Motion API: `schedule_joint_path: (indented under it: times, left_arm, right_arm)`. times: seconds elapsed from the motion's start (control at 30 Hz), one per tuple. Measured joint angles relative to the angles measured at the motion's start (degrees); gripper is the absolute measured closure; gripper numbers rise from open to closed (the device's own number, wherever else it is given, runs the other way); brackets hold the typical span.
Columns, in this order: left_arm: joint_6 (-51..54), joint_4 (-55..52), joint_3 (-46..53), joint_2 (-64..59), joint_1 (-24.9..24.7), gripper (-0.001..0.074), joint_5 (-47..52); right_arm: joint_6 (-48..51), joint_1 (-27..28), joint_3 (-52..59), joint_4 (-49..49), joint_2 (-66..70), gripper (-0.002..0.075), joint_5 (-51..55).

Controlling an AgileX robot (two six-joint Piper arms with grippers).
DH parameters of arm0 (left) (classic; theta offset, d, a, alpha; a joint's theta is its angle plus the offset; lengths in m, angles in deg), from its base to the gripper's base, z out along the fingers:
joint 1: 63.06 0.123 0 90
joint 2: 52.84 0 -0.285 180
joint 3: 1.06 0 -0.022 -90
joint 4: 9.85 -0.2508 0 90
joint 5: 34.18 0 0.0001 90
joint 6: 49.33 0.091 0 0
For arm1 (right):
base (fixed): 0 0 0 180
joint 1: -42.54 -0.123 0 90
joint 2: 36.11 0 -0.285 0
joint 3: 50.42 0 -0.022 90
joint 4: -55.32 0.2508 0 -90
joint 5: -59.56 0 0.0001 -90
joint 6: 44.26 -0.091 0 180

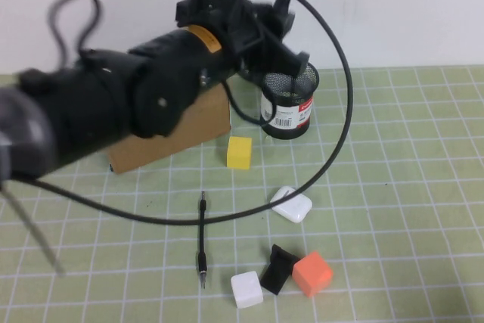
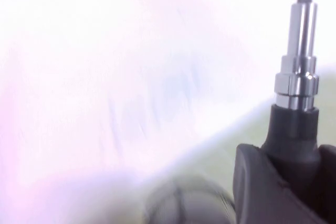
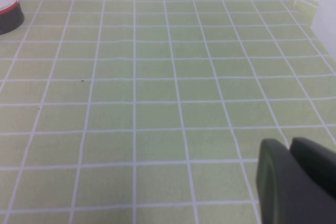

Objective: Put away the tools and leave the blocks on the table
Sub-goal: Place the picked object into the round holder

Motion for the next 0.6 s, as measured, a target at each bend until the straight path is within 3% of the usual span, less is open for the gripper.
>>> schedule_joint_path:
  times: [0.17, 0.3, 0.6]
  left_arm:
    - [0.0, -0.11, 0.0, -8.33, -0.13, 0.0561, -20.07]
    - [-2.7, -0.2, 0.0, -14.58, -0.13, 0.0561, -28.61]
    - [-7.95, -0.2, -5.17, -21.63, -0.13, 0.0561, -31.13]
  right_arm:
    - [0.0, 0.0, 0.0, 0.0, 0.0, 0.0733, 0.0]
    - [0.0, 0.0, 0.0, 0.0, 0.0, 0.0733, 0.0]
    - [0.0, 0.0, 0.0, 0.0, 0.0, 0.0733, 0.0]
